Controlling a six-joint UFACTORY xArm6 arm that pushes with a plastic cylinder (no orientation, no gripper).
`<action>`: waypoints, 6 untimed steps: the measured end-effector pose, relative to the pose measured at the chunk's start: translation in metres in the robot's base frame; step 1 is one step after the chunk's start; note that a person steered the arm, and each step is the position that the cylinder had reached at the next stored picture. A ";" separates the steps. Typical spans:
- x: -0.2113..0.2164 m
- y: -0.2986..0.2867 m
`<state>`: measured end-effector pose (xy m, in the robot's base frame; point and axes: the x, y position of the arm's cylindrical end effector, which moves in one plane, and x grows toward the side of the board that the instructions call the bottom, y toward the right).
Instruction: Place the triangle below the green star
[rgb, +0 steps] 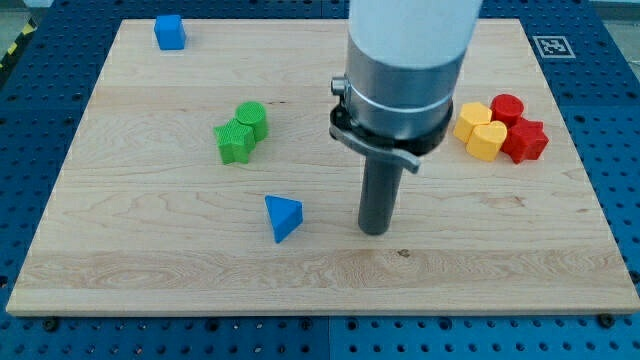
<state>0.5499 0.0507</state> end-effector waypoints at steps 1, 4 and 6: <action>0.020 -0.019; -0.018 -0.129; -0.030 -0.147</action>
